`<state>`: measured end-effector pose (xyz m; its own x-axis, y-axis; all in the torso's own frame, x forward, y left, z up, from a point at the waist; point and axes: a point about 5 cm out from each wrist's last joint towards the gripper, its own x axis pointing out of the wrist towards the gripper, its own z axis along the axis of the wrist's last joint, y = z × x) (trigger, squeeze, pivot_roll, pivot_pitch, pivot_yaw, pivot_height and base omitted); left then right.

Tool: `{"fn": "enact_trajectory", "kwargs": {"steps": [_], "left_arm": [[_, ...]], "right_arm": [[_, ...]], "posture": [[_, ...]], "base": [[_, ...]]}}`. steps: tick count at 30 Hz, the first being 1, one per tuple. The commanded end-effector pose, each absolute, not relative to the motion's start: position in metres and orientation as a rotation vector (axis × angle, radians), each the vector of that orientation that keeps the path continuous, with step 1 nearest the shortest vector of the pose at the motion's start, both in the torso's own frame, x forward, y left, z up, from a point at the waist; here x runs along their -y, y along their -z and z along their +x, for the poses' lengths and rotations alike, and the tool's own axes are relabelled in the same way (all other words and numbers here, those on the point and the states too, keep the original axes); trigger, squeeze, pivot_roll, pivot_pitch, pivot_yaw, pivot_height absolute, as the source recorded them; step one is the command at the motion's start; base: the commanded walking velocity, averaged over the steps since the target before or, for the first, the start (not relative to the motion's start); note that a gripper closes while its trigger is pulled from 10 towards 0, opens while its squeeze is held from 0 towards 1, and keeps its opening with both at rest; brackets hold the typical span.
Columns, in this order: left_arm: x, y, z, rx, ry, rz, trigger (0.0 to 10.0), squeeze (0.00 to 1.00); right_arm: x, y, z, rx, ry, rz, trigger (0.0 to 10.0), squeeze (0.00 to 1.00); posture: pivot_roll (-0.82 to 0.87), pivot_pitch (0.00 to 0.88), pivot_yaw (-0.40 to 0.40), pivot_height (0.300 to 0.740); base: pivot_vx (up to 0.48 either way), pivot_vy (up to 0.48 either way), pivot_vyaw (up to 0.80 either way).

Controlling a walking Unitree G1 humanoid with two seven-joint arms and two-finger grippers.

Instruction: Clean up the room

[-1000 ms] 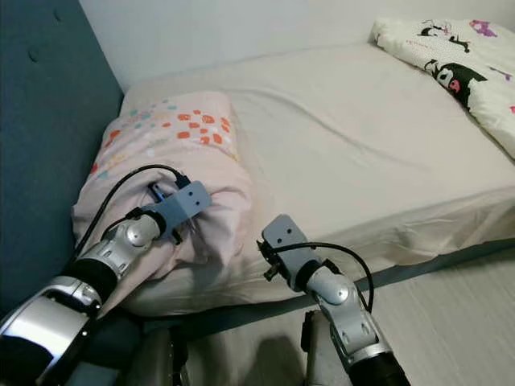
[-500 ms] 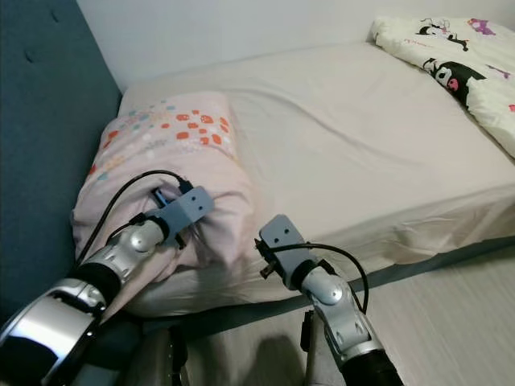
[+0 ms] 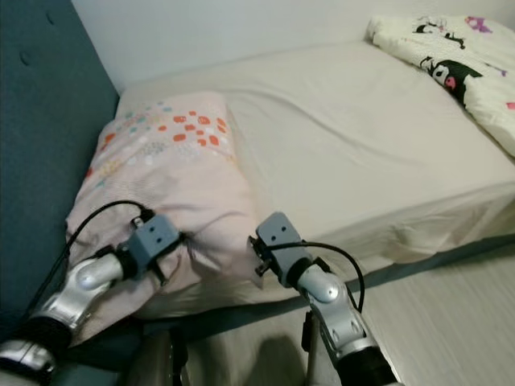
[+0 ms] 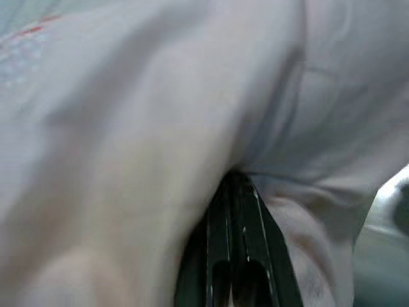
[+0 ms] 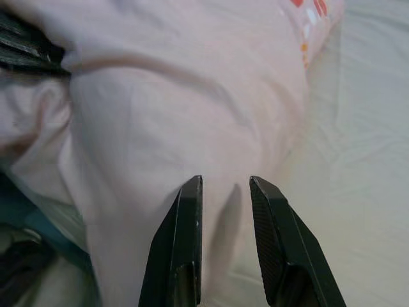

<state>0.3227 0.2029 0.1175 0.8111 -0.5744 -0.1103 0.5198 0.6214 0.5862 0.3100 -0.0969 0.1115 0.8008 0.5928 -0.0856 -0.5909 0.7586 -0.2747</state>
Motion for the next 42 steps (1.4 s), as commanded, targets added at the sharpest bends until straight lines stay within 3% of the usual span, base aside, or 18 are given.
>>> {"fn": "enact_trajectory", "kwargs": {"steps": [1,9,15,19,21,27,34,42], "left_arm": [[-0.211,-0.12,0.319,0.093,0.625,0.636,10.0,0.0],[-0.231,-0.14,0.294,0.091,0.603,0.427,10.0,0.0],[-0.233,-0.158,0.317,0.22,0.157,0.127,10.0,0.0],[-0.23,-0.156,0.32,0.217,0.111,0.089,10.0,0.0],[-0.214,-0.151,0.323,0.172,0.081,0.027,10.0,0.0],[-0.191,-0.138,0.319,0.1,0.026,0.011,10.0,0.0],[-0.19,-0.119,0.306,0.093,-0.074,-0.035,10.0,0.0],[-0.182,-0.106,0.294,0.045,-0.033,0.019,10.0,0.0]], "right_arm": [[0.094,-0.107,0.306,0.001,-0.664,-0.264,10.0,0.0],[0.096,-0.113,0.307,0.025,-0.647,-0.206,10.0,0.0],[0.113,-0.132,0.325,0.084,-0.453,-0.023,10.0,0.0],[0.116,-0.132,0.327,0.085,-0.416,-0.016,10.0,0.0],[0.124,-0.128,0.332,0.056,-0.334,-0.036,10.0,0.0],[0.129,-0.121,0.33,0.043,-0.276,-0.088,10.0,0.0],[0.145,-0.119,0.324,0.104,-0.151,-0.149,10.0,0.0],[0.165,-0.115,0.314,0.125,-0.02,-0.135,10.0,0.0]], "posture": [[0.0,0.191,0.032,0.564],[0.0,0.165,0.035,0.564],[0.0,0.108,0.022,0.564],[0.0,0.106,0.022,0.564],[0.0,0.096,0.017,0.564],[0.0,0.087,0.022,0.564],[0.01,0.066,0.021,0.564],[0.0,0.055,0.026,0.564]], "base": [[0.0,0.0,0.0],[0.0,0.0,0.0],[0.0,0.0,0.0],[0.0,0.0,0.0],[0.0,0.0,0.0],[0.0,0.0,0.0],[0.0,0.0,0.0],[0.0,0.0,0.0]]}}
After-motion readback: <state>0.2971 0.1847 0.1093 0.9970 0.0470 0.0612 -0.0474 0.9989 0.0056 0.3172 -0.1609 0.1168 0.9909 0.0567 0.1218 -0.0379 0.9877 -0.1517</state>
